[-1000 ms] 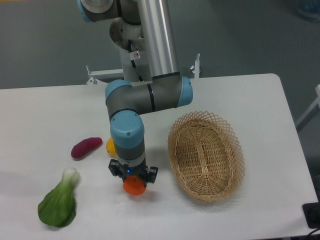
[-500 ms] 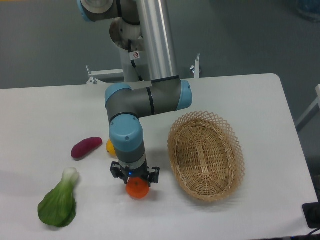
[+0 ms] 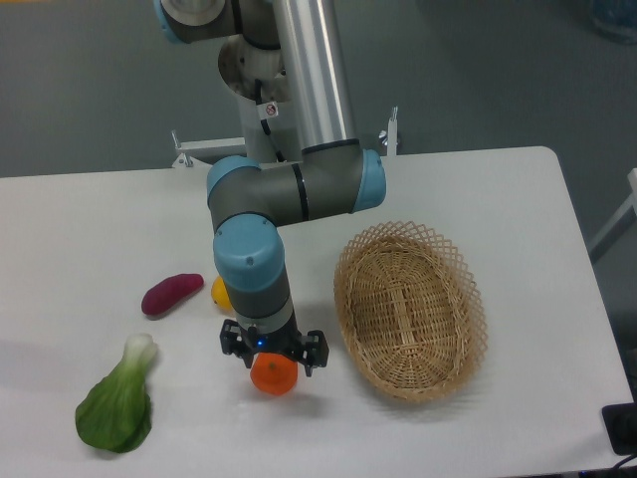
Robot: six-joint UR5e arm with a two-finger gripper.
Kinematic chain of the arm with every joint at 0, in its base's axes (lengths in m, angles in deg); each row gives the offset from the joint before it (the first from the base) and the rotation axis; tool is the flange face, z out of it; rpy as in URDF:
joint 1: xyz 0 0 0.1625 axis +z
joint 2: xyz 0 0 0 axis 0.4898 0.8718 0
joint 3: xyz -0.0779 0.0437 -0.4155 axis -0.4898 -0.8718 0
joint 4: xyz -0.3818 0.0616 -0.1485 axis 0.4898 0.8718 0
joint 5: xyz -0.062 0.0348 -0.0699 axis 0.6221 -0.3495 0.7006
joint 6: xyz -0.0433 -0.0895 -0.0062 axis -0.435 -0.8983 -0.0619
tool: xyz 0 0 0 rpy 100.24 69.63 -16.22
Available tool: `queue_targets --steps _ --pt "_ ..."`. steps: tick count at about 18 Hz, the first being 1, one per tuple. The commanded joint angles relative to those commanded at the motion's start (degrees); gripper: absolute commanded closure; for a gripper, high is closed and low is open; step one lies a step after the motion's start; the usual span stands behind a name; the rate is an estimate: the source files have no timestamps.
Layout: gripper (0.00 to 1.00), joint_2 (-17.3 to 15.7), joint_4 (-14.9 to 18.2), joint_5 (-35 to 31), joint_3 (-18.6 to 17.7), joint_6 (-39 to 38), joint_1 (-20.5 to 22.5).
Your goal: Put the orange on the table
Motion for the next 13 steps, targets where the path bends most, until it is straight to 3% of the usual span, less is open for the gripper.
queue_targets --steps 13 --pt "0.0 -3.08 -0.18 0.09 -2.46 3.07 0.88"
